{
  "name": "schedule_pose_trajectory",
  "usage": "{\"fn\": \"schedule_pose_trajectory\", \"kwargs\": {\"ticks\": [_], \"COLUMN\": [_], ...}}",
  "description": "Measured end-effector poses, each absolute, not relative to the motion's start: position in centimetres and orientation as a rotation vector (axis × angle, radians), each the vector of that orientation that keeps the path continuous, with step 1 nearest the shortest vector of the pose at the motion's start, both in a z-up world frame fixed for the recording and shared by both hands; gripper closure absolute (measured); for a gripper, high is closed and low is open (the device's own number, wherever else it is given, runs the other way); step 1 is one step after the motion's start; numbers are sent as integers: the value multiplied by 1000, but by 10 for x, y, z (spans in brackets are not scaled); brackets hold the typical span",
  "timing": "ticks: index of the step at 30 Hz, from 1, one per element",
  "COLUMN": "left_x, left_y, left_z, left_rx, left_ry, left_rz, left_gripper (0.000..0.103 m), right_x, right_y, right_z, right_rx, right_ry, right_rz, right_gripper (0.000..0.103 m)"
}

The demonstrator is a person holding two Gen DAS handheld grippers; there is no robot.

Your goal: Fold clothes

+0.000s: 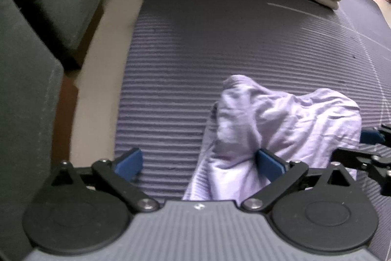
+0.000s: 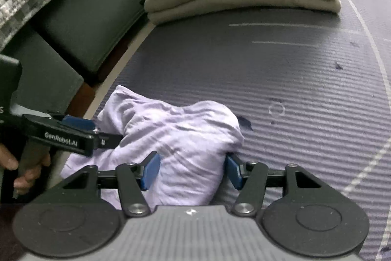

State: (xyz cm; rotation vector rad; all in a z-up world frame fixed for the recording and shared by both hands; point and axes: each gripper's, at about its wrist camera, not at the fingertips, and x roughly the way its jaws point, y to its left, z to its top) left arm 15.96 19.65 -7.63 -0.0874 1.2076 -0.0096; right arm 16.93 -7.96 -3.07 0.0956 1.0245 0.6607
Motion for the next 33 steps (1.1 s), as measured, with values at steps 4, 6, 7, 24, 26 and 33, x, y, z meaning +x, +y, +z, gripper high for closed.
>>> {"fn": "schedule_pose_trajectory", "kwargs": {"ticks": [4,6,7,24,26,33], "left_x": [159,160,159,155,158,157], "left_y": [194,193,193,191,184,194], "left_z": [-77,-78,-78,-58,-56,-41], "left_rx": [-80,-80,-80,-469,-430,-339], "left_ry": [1201,1199,1198,1090,1082,1037], "left_rz": [-9,-8,-8,-271,-256,-122], "left_gripper": [0,0,1,73,60,40], "right_x": [168,168,167,166,175,186], "right_y": [-73,-73,-74,-119,-131,-158], "right_z": [-29,-29,-29,-11,-8,0], "right_rx": [53,52,52,1,-18,-5], "right_ry": [1030,1030,1027,998,1013,1005], "right_rz": [648,645,646,624,610,517], "right_gripper": [44,44,44,87,79,59]}}
